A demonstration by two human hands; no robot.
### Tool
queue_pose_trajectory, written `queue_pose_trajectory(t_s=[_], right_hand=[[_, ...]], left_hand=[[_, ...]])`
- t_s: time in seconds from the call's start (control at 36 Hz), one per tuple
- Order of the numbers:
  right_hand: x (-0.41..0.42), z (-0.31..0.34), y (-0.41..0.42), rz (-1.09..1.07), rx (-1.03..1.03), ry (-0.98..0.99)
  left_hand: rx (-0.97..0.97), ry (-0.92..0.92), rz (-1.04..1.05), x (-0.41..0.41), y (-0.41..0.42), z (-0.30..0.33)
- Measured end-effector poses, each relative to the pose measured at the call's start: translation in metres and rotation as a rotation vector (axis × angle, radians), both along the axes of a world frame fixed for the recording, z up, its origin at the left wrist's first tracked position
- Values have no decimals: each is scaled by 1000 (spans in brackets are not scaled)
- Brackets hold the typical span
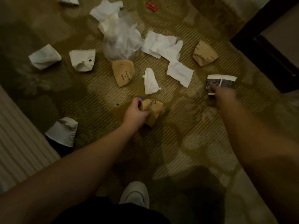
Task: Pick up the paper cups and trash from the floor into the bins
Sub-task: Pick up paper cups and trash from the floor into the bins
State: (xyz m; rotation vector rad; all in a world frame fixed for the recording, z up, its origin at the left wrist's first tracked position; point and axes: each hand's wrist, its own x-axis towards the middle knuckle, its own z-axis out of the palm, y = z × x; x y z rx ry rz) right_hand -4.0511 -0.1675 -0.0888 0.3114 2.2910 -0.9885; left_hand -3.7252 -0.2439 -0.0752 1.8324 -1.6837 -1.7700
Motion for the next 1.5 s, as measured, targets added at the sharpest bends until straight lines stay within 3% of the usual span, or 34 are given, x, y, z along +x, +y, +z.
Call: queue_pose_trajectory(t_s=[0.11,0.39,0.58,0.78,0.94,1.17,1.39,1.5], right_hand=[[8,33,-14,198,18,25],[52,139,-68,1034,279,87],[51,137,-84,1367,474,74],[44,86,-111,1400,406,83],[53,55,-126,1214,245,-31],[66,37,-118,1011,216,-120],[114,38,-121,1086,14,-389],[152,50,-107,1169,-91,-501]], left_hand=[[95,49,93,0,-7,2],[217,92,193,-3,-22,37],[265,153,201,-23,-7,42],[221,103,213,-1,-30,39],[132,-16,245,43,-22,47],[112,-80,282,78,0,31],[5,-102,441,105,15,31],[-95,-263,518,120,14,39]])
